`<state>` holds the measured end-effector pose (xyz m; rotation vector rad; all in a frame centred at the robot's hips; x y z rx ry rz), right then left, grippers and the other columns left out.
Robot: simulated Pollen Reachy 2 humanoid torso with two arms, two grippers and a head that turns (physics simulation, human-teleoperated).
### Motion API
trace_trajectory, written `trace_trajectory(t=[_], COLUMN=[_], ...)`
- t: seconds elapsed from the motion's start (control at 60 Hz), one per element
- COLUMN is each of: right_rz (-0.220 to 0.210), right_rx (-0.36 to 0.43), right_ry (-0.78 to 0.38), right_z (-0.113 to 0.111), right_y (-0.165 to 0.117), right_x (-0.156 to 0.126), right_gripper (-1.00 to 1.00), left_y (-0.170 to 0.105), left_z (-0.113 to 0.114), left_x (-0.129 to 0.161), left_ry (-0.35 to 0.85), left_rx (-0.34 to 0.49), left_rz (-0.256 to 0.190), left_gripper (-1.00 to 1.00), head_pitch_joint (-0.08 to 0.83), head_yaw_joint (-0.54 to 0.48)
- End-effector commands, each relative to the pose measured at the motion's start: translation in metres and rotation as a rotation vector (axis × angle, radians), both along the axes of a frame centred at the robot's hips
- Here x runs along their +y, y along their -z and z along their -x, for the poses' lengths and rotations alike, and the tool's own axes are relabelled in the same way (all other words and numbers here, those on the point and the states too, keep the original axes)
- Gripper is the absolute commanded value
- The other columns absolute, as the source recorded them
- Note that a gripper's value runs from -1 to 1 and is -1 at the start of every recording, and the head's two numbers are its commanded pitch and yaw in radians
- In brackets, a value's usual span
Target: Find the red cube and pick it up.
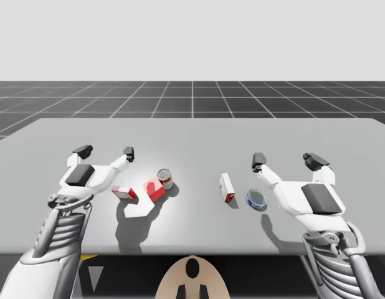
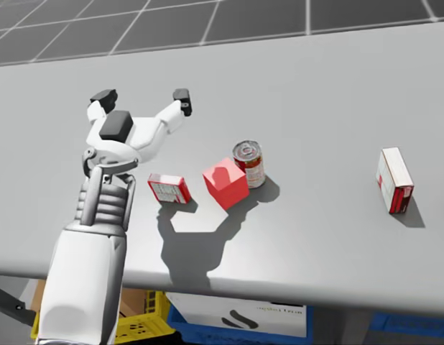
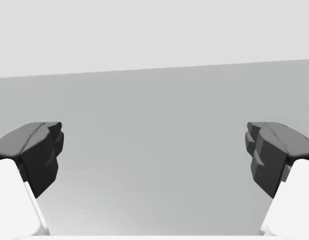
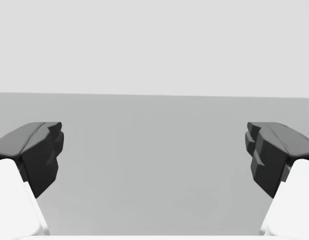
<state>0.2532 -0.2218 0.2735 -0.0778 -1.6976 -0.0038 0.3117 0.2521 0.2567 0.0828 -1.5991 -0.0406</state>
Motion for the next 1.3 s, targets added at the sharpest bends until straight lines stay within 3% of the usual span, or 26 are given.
trace_trajectory(t=[0.017,0.2,0.517,0.717,0.883,1.3], right_rz=[-0.018,-0.024,-0.028,-0.027,-0.026,-0.030], right_rx=[0.008,0.012,0.013,0.014,0.013,0.012], right_ry=[-0.002,-0.003,-0.006,-0.007,-0.008,-0.010], right_z=[0.000,0.001,0.001,0.001,0.000,0.001], right_y=[0.002,0.002,0.002,0.002,0.002,0.002], right_x=[0.002,0.003,0.002,0.002,0.003,0.002], right_gripper=[-1.00,-1.00,-1.00,-1.00,-1.00,-1.00], left_y=[-0.001,-0.011,-0.022,0.001,0.026,0.054], left_z=[0.000,0.011,0.043,0.048,0.039,-0.009], left_x=[0.000,-0.002,0.011,0.020,0.013,-0.020], left_ry=[0.007,0.088,0.415,0.549,0.618,0.665], left_rx=[0.010,0.070,0.311,0.447,0.522,0.622], left_rz=[0.014,0.037,-0.045,-0.106,-0.161,-0.171], left_gripper=[-1.00,-1.00,-1.00,-1.00,-1.00,-1.00], head_pitch_joint=[0.693,0.684,0.692,0.693,0.695,0.704], head_yaw_joint=[0.26,0.26,0.26,0.26,0.27,0.25])
